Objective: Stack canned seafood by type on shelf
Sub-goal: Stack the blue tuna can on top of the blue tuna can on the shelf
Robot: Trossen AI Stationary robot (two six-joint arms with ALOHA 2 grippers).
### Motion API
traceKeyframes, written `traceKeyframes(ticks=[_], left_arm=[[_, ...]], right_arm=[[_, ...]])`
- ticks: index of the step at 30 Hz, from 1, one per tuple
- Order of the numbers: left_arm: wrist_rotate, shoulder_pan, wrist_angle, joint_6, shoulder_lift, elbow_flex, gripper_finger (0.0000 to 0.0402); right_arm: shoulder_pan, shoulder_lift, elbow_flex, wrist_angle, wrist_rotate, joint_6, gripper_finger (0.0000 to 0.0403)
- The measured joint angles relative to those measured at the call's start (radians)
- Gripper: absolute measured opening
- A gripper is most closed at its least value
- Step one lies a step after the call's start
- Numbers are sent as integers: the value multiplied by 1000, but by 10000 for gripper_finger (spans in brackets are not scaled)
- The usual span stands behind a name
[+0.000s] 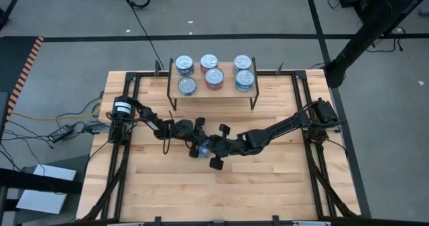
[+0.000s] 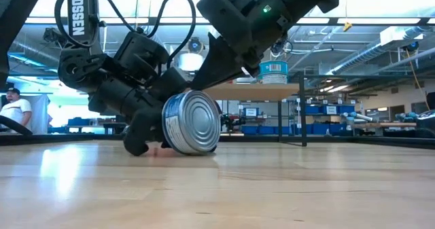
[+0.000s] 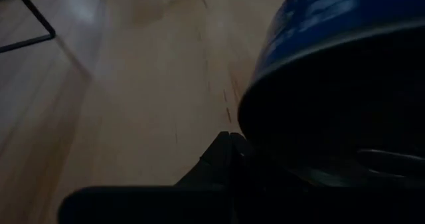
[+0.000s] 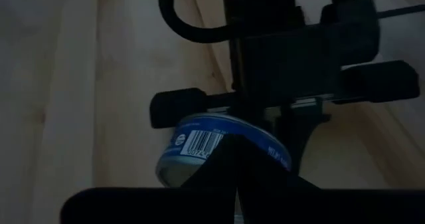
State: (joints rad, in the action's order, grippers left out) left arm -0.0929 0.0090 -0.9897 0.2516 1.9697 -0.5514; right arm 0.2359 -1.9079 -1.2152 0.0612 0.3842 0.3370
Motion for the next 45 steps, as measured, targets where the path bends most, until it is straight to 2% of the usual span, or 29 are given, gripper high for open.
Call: traceKeyframes(ticks=[8,19,29,37,45], left_arm=[[-24,-2,-1,3,0,0,5],[1,-2,-1,7,-2,0,5],[87,-2,43,29,-27,0,5],[222,-3,204,64,-149,9,5],[301,-3,182,113,-252,90,5]], right_arm=[[-2,0,1,4,11,1,11],[-1,0,2,6,7,1,11],[-1,-1,3,6,3,1,11],[-1,-1,3,5,0,1,11],[0,-2,3,3,-1,1,11]])
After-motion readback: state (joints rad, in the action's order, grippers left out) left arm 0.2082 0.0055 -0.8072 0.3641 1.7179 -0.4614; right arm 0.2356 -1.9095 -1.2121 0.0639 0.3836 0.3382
